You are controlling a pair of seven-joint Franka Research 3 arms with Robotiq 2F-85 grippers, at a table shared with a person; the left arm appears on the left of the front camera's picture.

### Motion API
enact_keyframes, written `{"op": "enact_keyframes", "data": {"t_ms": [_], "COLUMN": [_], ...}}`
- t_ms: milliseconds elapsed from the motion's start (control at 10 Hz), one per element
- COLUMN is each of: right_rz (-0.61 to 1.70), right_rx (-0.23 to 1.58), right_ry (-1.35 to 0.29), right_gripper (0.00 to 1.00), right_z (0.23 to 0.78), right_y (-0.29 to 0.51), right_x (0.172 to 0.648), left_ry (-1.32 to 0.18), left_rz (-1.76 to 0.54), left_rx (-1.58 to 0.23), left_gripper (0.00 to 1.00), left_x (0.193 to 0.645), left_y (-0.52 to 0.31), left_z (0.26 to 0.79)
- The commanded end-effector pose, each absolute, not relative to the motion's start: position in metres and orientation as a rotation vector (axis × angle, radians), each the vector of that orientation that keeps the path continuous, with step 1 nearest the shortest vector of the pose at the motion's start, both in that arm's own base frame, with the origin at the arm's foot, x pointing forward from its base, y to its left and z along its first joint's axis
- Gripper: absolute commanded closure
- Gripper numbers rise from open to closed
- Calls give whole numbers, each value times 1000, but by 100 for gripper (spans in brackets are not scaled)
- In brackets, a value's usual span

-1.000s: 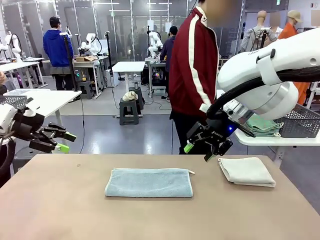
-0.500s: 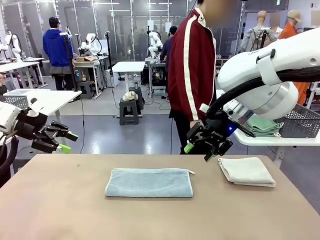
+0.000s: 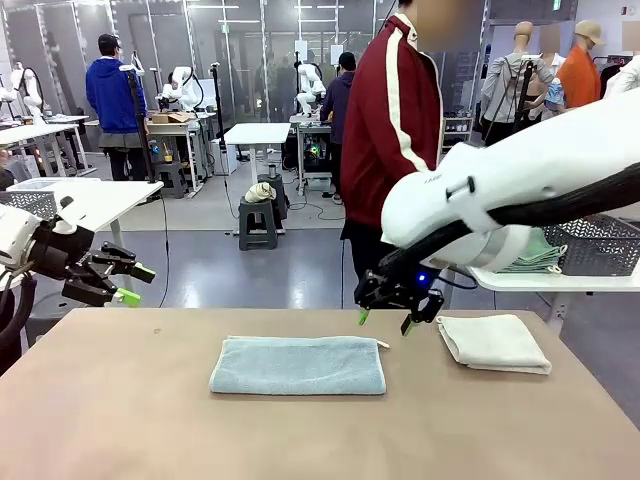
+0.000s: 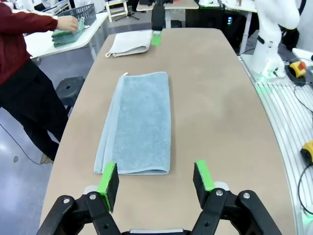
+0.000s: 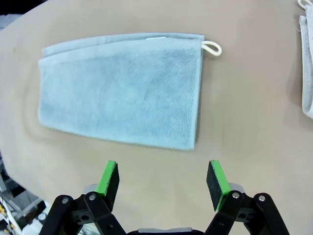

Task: Fold the towels and place them in the basket.
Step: When a person lays out a Towel with hook on the table, fold it in half twice.

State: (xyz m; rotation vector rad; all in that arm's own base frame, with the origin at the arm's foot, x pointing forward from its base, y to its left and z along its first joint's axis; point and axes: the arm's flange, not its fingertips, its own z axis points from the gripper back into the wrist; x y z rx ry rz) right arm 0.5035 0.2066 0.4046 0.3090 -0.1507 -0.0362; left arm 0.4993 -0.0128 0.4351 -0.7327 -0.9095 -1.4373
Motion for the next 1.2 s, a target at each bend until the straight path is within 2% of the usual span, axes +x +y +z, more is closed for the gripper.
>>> {"op": "enact_keyframes", "data": {"t_ms": [0,500,1100], "right_rz": [-105,-120,-82], "right_rx": [252,222,155], "right_ry": [-167,-204,-200], "right_gripper": [10,10,10], "right_z": [392,342,316], "right_y": [221,229,232], "right_x": [521,533,546], "left_ry": [-913,-913,-913], "left_rz": [-1426,-1426,-1426], "left_rx": [-748,-748,-748], "left_gripper": [22,22,22], "left_x": [498,498,498], "left_y": [-13,-13,-13], "left_z": [436,436,436]}}
